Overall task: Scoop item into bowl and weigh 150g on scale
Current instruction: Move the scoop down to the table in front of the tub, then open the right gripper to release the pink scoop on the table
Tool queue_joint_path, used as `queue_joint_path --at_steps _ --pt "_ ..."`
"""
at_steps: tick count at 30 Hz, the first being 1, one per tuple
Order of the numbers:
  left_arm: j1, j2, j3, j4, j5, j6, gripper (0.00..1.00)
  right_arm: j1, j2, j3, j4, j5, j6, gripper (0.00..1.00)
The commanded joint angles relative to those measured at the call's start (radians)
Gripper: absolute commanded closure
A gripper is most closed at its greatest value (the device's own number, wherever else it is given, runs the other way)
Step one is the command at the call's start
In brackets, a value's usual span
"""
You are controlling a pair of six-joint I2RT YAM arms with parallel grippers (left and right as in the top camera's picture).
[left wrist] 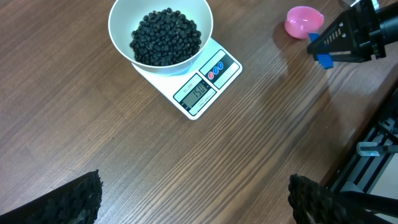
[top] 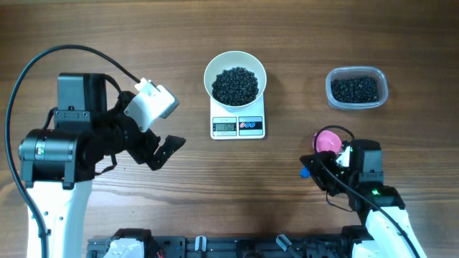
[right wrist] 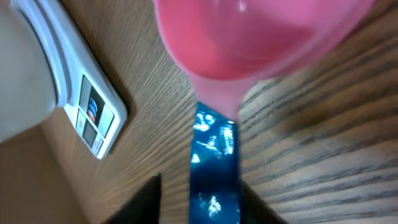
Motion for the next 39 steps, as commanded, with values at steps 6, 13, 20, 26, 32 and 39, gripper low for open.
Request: queue_joint_path --at_steps 6,13,20,26,32,39 --pt "0.006 0.004 0.018 -0.001 0.008 0.012 0.00 0.000 0.000 -0.011 -0.043 0.032 0.021 0.00" --pt "0.006 0.004 0.018 -0.001 0.008 0.012 0.00 0.000 0.000 -0.011 -0.183 0.137 0.078 0.00" --pt "0.006 0.004 0.018 -0.001 0.008 0.012 0.00 0.000 0.000 0.019 -0.290 0.335 0.092 0.00" --pt "0.006 0.004 0.018 -0.001 0.008 0.012 0.00 0.000 0.000 0.132 -0.523 0.518 0.184 0.00" --pt "0.006 0.004 0.018 -0.001 0.008 0.012 0.00 0.000 0.000 0.270 -0.569 0.613 0.127 0.00" --pt "0.006 0.004 0.018 -0.001 0.008 0.012 0.00 0.001 -0.002 0.480 -0.545 0.547 -0.032 0.00"
